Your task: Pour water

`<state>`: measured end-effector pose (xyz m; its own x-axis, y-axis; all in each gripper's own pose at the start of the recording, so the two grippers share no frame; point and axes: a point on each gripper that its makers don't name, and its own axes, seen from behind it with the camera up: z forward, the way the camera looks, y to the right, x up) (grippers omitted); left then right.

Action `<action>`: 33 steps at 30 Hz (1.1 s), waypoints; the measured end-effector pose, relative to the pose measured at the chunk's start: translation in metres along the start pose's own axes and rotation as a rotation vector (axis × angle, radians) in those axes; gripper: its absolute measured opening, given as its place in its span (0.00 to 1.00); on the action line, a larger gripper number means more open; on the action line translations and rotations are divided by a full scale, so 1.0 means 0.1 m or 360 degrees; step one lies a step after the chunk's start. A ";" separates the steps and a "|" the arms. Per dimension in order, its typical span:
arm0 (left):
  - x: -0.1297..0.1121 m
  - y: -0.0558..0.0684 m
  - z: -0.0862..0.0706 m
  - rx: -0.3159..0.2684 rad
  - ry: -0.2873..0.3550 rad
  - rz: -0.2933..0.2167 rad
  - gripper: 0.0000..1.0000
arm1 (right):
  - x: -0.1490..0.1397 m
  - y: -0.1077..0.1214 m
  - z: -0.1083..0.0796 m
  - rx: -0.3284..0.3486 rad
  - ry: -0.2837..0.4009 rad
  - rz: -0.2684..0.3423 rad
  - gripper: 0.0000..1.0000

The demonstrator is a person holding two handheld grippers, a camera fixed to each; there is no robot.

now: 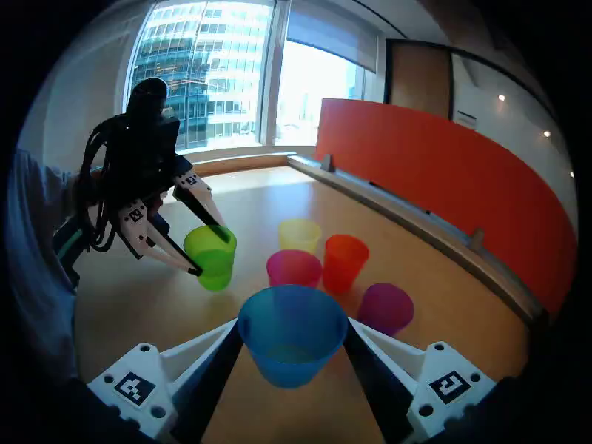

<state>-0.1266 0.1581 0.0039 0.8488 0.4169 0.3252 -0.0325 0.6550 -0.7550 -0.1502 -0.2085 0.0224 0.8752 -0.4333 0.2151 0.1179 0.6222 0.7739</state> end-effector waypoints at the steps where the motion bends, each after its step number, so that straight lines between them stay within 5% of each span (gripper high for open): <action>1: -0.01 0.00 0.01 -0.0002 -0.0003 -0.0004 0.88 | -0.01 0.00 0.00 0.0000 -0.0004 -0.0001 0.94; 33: -0.24 0.03 -0.02 -0.0026 -0.0043 -0.0119 0.91 | -0.27 -0.09 0.12 -0.0002 -0.0086 -0.0013 0.94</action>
<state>-0.1461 0.1486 -0.0075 0.8340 0.3840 0.3963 0.0396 0.6747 -0.7370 -0.1805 -0.2106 0.0167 0.8477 -0.4727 0.2407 0.1253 0.6194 0.7750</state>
